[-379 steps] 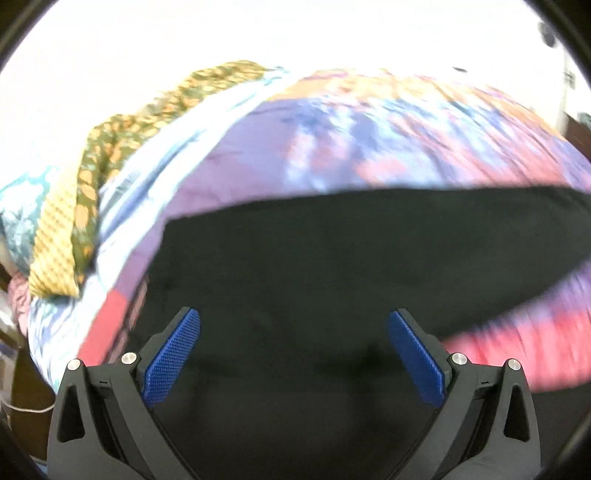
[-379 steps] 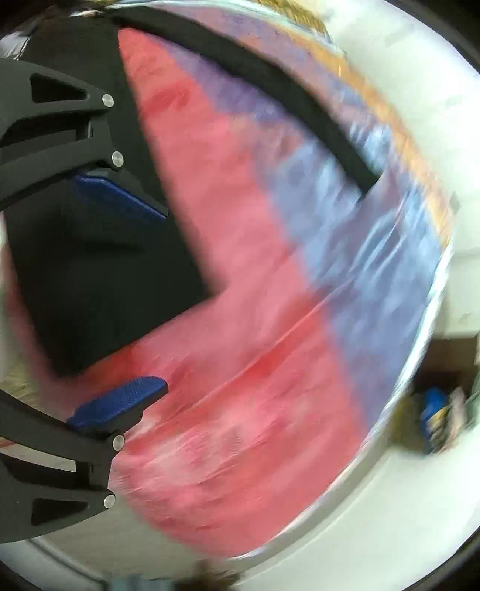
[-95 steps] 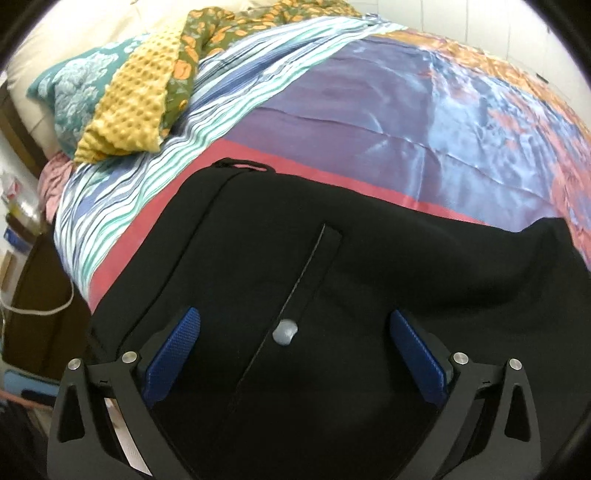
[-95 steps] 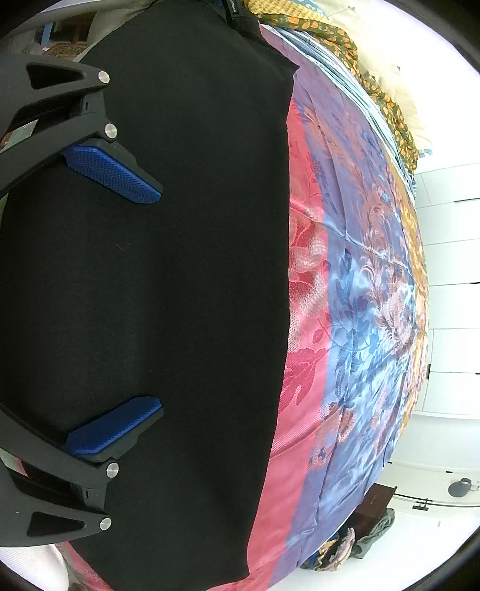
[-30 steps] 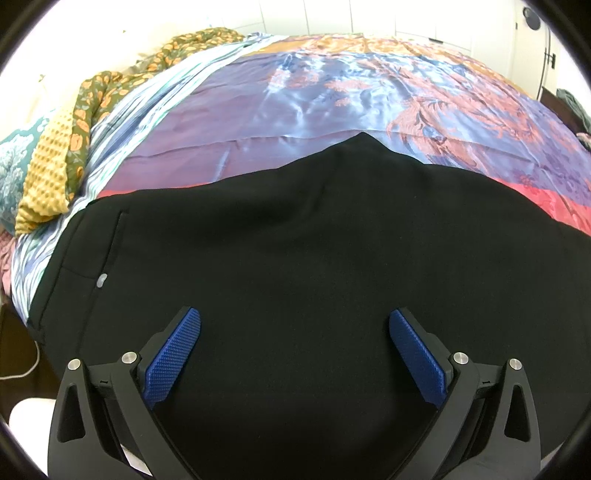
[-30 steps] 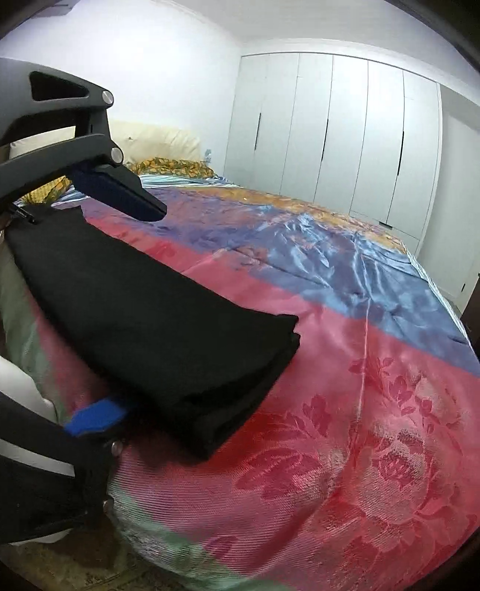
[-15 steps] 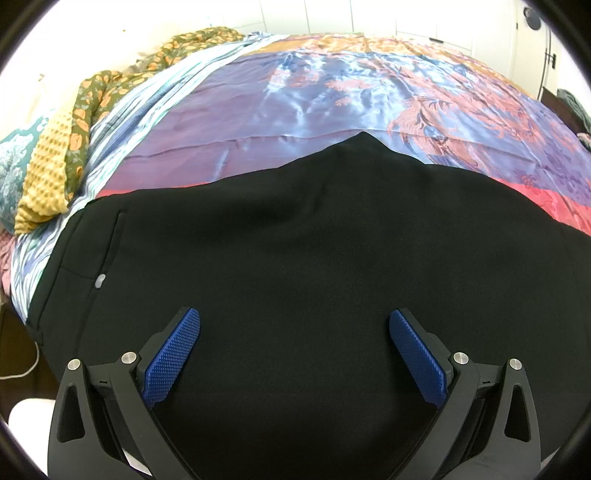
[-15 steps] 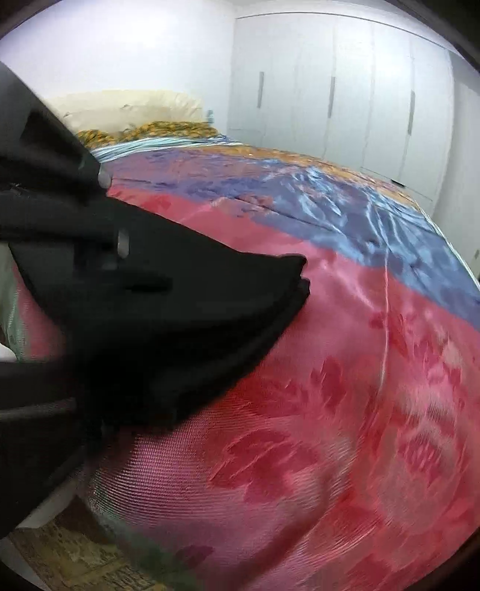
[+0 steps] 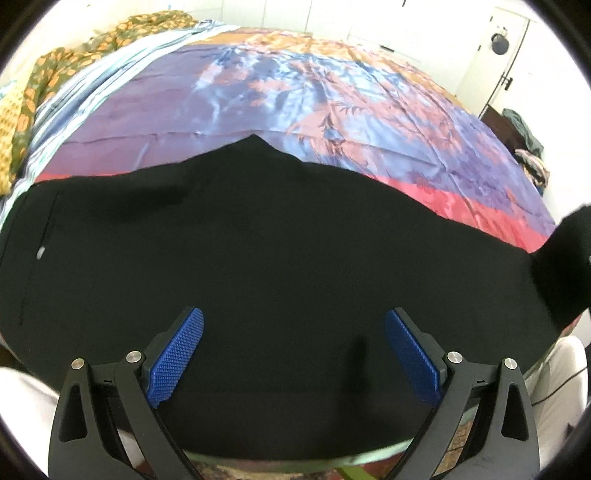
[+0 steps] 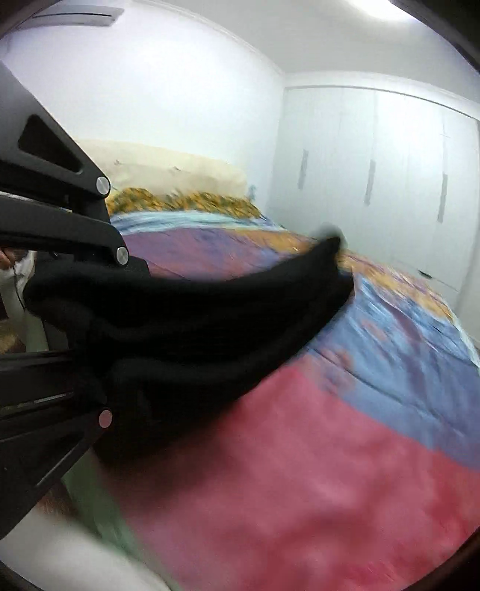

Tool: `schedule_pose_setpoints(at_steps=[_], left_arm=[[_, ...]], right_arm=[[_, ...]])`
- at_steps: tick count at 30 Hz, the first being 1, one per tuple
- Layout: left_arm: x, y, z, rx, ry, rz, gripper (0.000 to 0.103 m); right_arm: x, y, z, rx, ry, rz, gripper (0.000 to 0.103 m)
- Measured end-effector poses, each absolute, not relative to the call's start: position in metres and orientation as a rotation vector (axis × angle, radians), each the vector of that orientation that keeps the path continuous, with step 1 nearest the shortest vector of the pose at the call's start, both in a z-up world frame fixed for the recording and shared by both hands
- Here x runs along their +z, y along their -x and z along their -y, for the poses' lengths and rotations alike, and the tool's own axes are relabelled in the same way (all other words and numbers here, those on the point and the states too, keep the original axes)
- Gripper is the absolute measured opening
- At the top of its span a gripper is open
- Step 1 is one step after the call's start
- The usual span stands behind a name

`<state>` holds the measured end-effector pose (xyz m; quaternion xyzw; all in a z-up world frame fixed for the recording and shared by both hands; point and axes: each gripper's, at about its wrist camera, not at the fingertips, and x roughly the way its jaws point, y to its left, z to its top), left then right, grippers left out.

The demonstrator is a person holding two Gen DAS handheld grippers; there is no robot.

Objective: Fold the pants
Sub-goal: 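Lift the held trouser end over the trousers with the right gripper and release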

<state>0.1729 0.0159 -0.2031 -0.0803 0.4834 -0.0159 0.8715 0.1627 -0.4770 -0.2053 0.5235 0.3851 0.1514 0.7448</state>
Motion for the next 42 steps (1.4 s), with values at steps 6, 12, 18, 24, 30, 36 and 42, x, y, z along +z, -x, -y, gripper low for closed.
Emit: schedule_pose_setpoints(at_steps=[6, 12, 18, 24, 30, 36, 42], left_arm=[[-0.206, -0.173, -0.050, 0.018, 0.285, -1.009, 0.099], [-0.209, -0.173, -0.072, 0.056, 0.354, -1.002, 0.099], [-0.208, -0.171, -0.079, 0.043, 0.417, -0.992, 0.099], [-0.183, -0.151, -0.084, -0.002, 0.564, -0.918, 0.098], [-0.159, -0.137, -0.011, -0.231, 0.412, -0.915, 0.060], [-0.180, -0.149, 0.026, -0.233, 0.281, -1.013, 0.032], [-0.189, -0.146, 0.034, -0.184, 0.221, -1.063, 0.003]], right_arm=[[-0.229, -0.200, 0.318, 0.494, -0.970, -0.989, 0.010], [-0.230, -0.199, 0.158, 0.620, -0.216, -1.044, 0.037], [-0.211, -0.131, 0.108, 0.670, 0.422, -0.751, 0.095], [-0.184, -0.104, 0.181, 0.478, 0.379, -0.645, 0.102], [-0.168, -0.120, 0.268, 0.236, 0.043, -0.694, 0.102], [-0.172, -0.121, 0.280, 0.241, -0.027, -0.724, 0.102], [-0.173, -0.114, 0.279, 0.239, -0.037, -0.695, 0.102]])
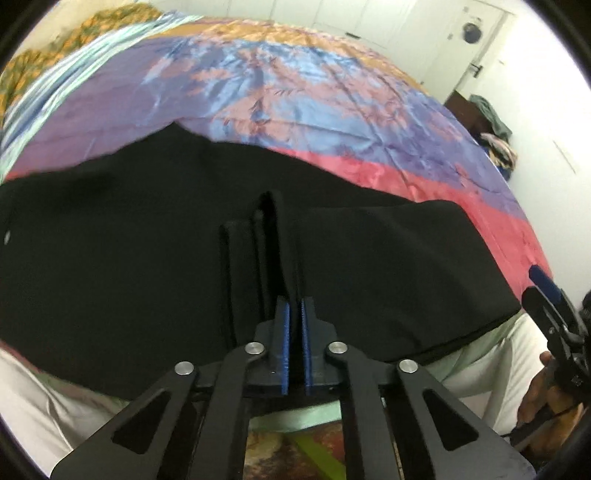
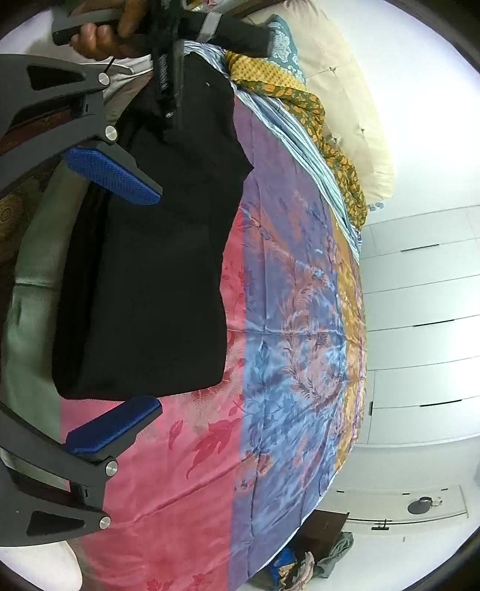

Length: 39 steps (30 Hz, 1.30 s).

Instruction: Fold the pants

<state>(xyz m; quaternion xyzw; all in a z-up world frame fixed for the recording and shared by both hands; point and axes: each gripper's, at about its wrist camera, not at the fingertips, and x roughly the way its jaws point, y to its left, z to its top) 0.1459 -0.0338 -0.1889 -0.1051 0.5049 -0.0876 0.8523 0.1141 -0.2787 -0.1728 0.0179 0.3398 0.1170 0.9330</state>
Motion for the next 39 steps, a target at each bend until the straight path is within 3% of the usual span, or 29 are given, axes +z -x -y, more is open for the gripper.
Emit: schedule_pose_setpoints(at_steps=[5, 9, 10, 12, 13, 14, 15, 23, 24, 26, 29, 34, 39], left_arm=[[-0.187, -0.123, 0.011, -0.153, 0.238, -1.057, 0.002], [-0.194, -0.124, 0.015, -0.156, 0.204, -1.076, 0.005], [-0.191, -0.124, 0.017, -0.156, 0.197, -1.072, 0.010], [-0.183, -0.123, 0.013, -0.160, 0.218, -1.053, 0.038], [-0.177, -0.120, 0.007, -0.152, 0.246, -1.027, 0.065], [-0.171, -0.117, -0.001, -0.127, 0.282, -0.988, 0.080], [-0.170, -0.117, -0.005, -0.114, 0.302, -0.977, 0.082], [-0.206, -0.145, 0.010, -0.118, 0.252, -1.168, 0.059], [-0.206, -0.146, 0.014, -0.122, 0.248, -1.168, 0.049], [-0.205, -0.150, 0.022, -0.106, 0.217, -1.174, 0.013], [-0.186, -0.152, 0.029, -0.128, 0.196, -1.103, 0.008], [-0.156, -0.162, 0.002, -0.128, 0.194, -0.993, 0.008], [-0.204, -0.161, 0.001, -0.111, 0.114, -1.064, 0.008]], right_arm=[[-0.171, -0.113, 0.286, 0.226, -0.063, -0.672, 0.102], [-0.196, -0.132, 0.278, 0.297, -0.090, -0.809, 0.102], [-0.209, -0.139, 0.274, 0.311, -0.091, -0.878, 0.102], [-0.220, -0.144, 0.270, 0.291, -0.069, -0.920, 0.103], [-0.221, -0.145, 0.271, 0.292, -0.073, -0.917, 0.103], [-0.221, -0.144, 0.271, 0.293, -0.077, -0.912, 0.103], [-0.220, -0.144, 0.272, 0.293, -0.082, -0.907, 0.103], [-0.220, -0.143, 0.271, 0.288, -0.070, -0.904, 0.103], [-0.219, -0.142, 0.272, 0.290, -0.074, -0.900, 0.103], [-0.218, -0.141, 0.273, 0.289, -0.080, -0.891, 0.103], [-0.213, -0.141, 0.279, 0.287, -0.106, -0.869, 0.103], [-0.200, -0.136, 0.292, 0.280, -0.157, -0.803, 0.103], [-0.196, -0.138, 0.290, 0.288, -0.158, -0.795, 0.103]])
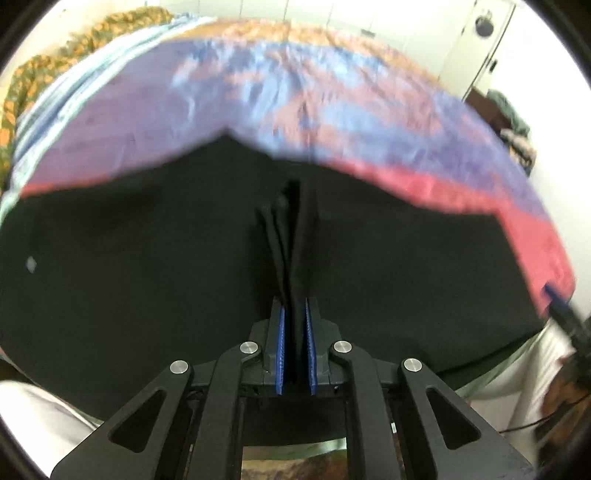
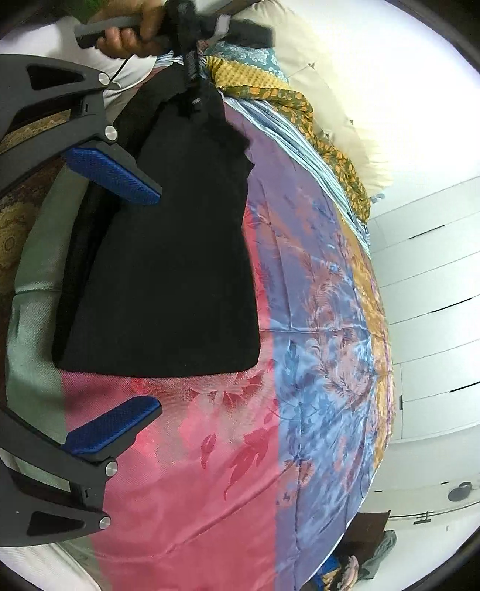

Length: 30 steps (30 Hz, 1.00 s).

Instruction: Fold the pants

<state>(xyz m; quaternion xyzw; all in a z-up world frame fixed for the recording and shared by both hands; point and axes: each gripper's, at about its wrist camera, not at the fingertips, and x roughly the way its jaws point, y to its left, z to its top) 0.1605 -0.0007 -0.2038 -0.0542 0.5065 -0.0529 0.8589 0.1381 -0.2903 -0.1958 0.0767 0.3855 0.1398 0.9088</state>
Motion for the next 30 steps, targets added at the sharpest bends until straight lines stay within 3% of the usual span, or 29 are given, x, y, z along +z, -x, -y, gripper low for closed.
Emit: schedule_pose_setpoints(at_steps=[8, 10, 12, 14, 20, 22, 24, 26, 27, 30], left_arm=[[-0.206, -0.163, 0.009, -0.105, 0.091, -1.039, 0.014], [-0.208, -0.164, 0.003, -0.105, 0.106, -1.042, 0.015], [-0.210, -0.163, 0.000, -0.109, 0.123, -1.046, 0.016], [-0.211, -0.162, -0.001, -0.108, 0.124, -1.048, 0.016], [-0.213, -0.162, 0.002, -0.100, 0.095, -1.046, 0.017], [-0.214, -0.161, 0.002, -0.101, 0.092, -1.042, 0.017], [-0.214, -0.161, 0.002, -0.102, 0.093, -1.042, 0.017], [-0.215, -0.162, 0.001, -0.105, 0.101, -1.043, 0.018], [-0.216, -0.162, 0.000, -0.106, 0.104, -1.044, 0.018], [-0.216, -0.162, -0.001, -0.108, 0.108, -1.048, 0.018]], right_arm=[[-0.156, -0.159, 0.265, 0.677, -0.117, -0.768, 0.103], [-0.176, -0.159, 0.253, 0.741, -0.063, -0.847, 0.103], [-0.224, -0.165, 0.250, 0.719, -0.050, -1.060, 0.103], [-0.233, -0.161, 0.256, 0.723, -0.064, -1.058, 0.101], [-0.174, -0.212, 0.284, 0.686, -0.262, -0.926, 0.100], [-0.174, -0.236, 0.291, 0.686, -0.338, -0.928, 0.100], [-0.206, -0.272, 0.298, 0.640, -0.416, -1.053, 0.100], [-0.242, -0.290, 0.303, 0.587, -0.460, -1.184, 0.096], [-0.253, -0.294, 0.307, 0.571, -0.480, -1.202, 0.088], [-0.232, -0.285, 0.308, 0.558, -0.448, -1.132, 0.088]])
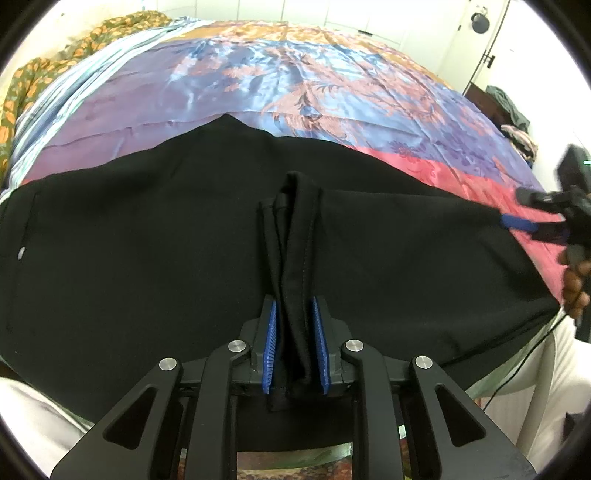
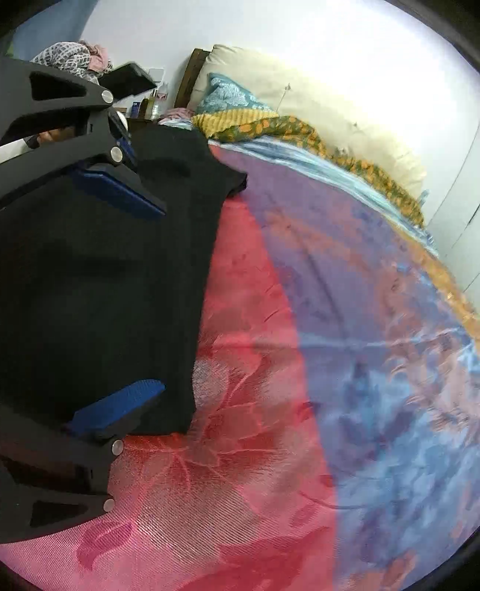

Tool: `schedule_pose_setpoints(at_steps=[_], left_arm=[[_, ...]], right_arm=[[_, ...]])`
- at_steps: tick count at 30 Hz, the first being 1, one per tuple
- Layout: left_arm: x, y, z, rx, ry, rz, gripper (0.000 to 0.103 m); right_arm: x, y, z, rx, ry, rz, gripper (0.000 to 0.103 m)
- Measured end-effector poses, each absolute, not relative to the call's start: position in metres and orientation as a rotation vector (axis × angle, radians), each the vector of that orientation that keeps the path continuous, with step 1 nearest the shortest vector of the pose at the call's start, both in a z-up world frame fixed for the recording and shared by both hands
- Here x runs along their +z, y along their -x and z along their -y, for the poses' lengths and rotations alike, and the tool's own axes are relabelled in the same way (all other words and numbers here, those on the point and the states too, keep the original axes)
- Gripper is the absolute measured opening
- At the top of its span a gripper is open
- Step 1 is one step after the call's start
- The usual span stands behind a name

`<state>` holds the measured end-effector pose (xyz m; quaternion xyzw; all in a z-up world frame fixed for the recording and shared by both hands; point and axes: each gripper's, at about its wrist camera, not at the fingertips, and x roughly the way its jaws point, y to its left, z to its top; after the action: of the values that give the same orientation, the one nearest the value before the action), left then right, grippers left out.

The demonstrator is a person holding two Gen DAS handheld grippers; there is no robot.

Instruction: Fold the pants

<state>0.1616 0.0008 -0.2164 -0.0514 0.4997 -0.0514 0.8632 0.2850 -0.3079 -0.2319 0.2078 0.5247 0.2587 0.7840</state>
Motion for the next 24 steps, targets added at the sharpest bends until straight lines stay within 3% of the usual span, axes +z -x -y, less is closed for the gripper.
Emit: schedule_pose_setpoints(at_steps=[7, 11, 15, 18, 22, 24], left_arm=[[-0.217, -0.163, -0.002, -0.109, 0.116, -1.056, 0.019], [-0.218, -0.163, -0.005, -0.112, 0.139, -1.062, 0.023], [-0.218, -0.163, -0.014, -0.126, 0.205, -1.075, 0.027], [-0.217, -0.163, -0.031, -0.155, 0.352, -1.085, 0.034], [-0.206, -0.153, -0.062, -0.118, 0.524, -1.026, 0.053], [-0.199, -0.148, -0.073, -0.092, 0.554, -0.985, 0.056]], right_arm=[[-0.176, -0.205, 0.288, 0.741, -0.401, -0.958, 0.090], [-0.229, -0.163, 0.257, 0.733, -0.281, -1.113, 0.092], [-0.237, -0.154, 0.241, 0.683, -0.159, -1.082, 0.093], [-0.238, -0.148, 0.229, 0.667, -0.037, -1.075, 0.097], [-0.235, -0.134, 0.207, 0.622, 0.208, -1.039, 0.102], [-0.226, -0.126, 0.212, 0.615, 0.223, -0.979, 0.102]])
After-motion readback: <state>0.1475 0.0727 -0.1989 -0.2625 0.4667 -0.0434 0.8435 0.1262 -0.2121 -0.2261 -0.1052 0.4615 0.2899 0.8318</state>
